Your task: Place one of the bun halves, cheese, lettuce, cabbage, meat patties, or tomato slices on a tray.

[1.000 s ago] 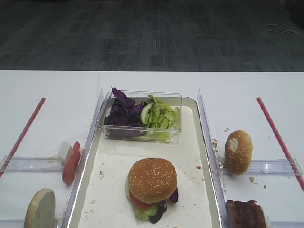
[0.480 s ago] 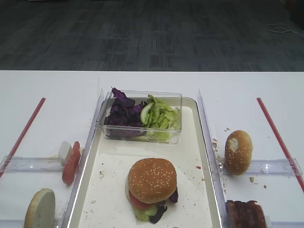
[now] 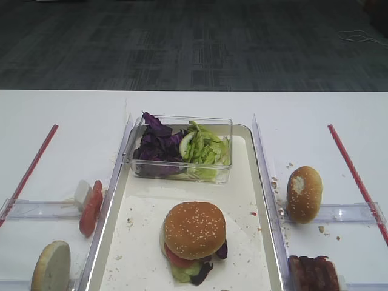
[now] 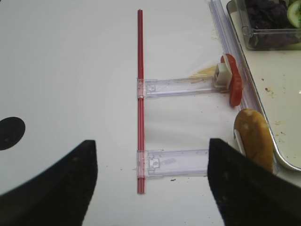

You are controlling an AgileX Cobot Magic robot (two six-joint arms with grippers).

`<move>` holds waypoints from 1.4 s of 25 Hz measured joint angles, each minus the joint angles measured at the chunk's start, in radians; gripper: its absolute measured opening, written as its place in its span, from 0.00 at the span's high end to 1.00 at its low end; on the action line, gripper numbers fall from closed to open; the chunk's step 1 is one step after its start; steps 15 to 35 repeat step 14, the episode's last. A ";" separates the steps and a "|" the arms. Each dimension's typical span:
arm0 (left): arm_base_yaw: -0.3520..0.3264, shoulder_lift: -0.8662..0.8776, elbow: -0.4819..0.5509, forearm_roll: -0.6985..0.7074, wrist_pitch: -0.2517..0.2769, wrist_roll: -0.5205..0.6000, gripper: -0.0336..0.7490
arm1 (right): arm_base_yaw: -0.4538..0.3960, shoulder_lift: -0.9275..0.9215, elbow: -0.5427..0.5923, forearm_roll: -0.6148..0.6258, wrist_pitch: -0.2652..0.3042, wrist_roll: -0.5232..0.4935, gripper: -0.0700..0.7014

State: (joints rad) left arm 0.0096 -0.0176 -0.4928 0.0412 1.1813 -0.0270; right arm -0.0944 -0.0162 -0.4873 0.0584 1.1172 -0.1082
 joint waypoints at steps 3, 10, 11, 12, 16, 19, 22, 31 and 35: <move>0.000 0.000 0.000 0.000 0.000 0.000 0.33 | 0.000 0.000 0.000 0.000 0.000 0.000 0.21; 0.000 0.000 0.000 0.000 0.000 0.000 0.33 | 0.000 0.000 0.000 0.000 0.000 0.000 0.21; 0.000 0.000 0.000 0.000 0.000 0.000 0.33 | 0.000 0.000 0.000 0.000 0.000 0.000 0.21; 0.000 0.000 0.000 0.000 0.000 0.000 0.33 | 0.000 0.000 0.000 0.000 0.000 0.000 0.21; 0.000 0.000 0.000 0.000 0.000 0.000 0.33 | 0.000 0.000 0.000 0.000 0.000 0.002 0.21; 0.000 0.000 0.000 0.000 0.000 0.000 0.33 | 0.000 0.000 0.000 0.000 0.000 0.002 0.21; 0.000 0.000 0.000 0.000 0.000 0.000 0.33 | 0.000 0.000 0.000 0.000 0.000 0.002 0.21; 0.000 0.000 0.000 0.000 0.000 0.000 0.33 | 0.000 0.000 0.000 0.000 0.000 0.002 0.21; 0.000 0.000 0.000 0.000 0.000 0.000 0.33 | 0.000 0.000 0.000 0.000 0.000 0.002 0.21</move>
